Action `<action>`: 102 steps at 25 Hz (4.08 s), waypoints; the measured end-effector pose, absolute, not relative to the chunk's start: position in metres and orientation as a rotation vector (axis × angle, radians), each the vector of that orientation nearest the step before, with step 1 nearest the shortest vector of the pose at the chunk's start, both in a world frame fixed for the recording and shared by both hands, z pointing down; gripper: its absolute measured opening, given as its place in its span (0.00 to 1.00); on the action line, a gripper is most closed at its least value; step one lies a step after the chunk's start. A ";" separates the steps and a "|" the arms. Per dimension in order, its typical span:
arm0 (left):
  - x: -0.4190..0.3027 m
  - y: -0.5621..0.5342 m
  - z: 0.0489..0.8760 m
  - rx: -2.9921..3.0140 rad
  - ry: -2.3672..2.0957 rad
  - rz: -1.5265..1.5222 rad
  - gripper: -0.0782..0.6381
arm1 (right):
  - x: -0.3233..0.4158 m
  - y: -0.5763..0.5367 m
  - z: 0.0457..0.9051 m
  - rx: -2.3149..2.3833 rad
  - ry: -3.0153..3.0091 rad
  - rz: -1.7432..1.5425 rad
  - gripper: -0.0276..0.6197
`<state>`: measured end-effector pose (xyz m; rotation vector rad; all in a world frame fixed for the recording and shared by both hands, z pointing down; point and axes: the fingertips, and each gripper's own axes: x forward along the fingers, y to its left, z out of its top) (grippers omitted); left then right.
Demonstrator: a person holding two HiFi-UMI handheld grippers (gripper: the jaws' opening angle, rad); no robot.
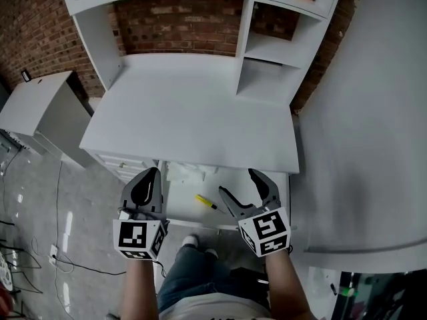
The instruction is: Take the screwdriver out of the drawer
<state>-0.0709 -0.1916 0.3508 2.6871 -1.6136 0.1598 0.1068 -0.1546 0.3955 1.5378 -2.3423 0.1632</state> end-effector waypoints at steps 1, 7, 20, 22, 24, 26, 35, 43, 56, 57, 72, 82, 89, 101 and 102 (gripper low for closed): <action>-0.070 -0.197 0.353 2.688 -1.607 0.162 0.13 | 0.105 -0.159 0.404 1.503 -2.334 0.171 0.55; -0.071 -0.229 0.380 2.661 -1.539 0.219 0.13 | 0.085 -0.182 0.458 1.318 -2.270 0.237 0.55; -0.074 -0.274 0.466 2.568 -1.362 0.366 0.13 | 0.048 -0.196 0.640 0.863 -2.039 0.491 0.42; -0.074 -0.278 0.477 2.559 -1.345 0.385 0.13 | 0.045 -0.194 0.665 0.804 -2.006 0.521 0.42; -0.074 -0.279 0.486 2.553 -1.327 0.403 0.13 | 0.041 -0.190 0.685 0.758 -1.978 0.547 0.40; -0.076 -0.281 0.495 2.540 -1.313 0.418 0.13 | 0.038 -0.189 0.701 0.722 -1.948 0.555 0.36; -0.087 -0.284 0.521 2.515 -1.306 0.458 0.13 | 0.034 -0.190 0.740 0.606 -1.867 0.497 0.18; -0.101 -0.287 0.510 2.500 -1.336 0.424 0.13 | 0.034 -0.199 0.713 0.684 -1.898 0.512 0.16; -0.070 -0.289 0.462 2.618 -1.263 0.397 0.13 | 0.068 -0.226 0.587 1.028 -2.085 0.545 0.16; -0.066 -0.289 0.459 2.621 -1.254 0.394 0.13 | 0.073 -0.229 0.575 1.076 -2.107 0.571 0.16; -0.024 -0.305 0.450 2.693 -1.180 0.373 0.13 | 0.188 -0.291 0.523 1.698 -1.975 0.716 0.16; -0.025 -0.329 0.467 2.626 -1.169 0.393 0.13 | 0.222 -0.351 0.573 1.728 -1.772 0.859 0.16; -0.040 -0.342 0.476 2.619 -1.214 0.406 0.13 | 0.224 -0.374 0.600 1.687 -1.682 0.864 0.16; -0.043 -0.334 0.475 2.631 -1.203 0.420 0.13 | 0.220 -0.376 0.587 1.655 -1.732 0.773 0.29; -0.041 -0.332 0.473 2.637 -1.201 0.411 0.13 | 0.219 -0.374 0.580 1.664 -1.750 0.757 0.29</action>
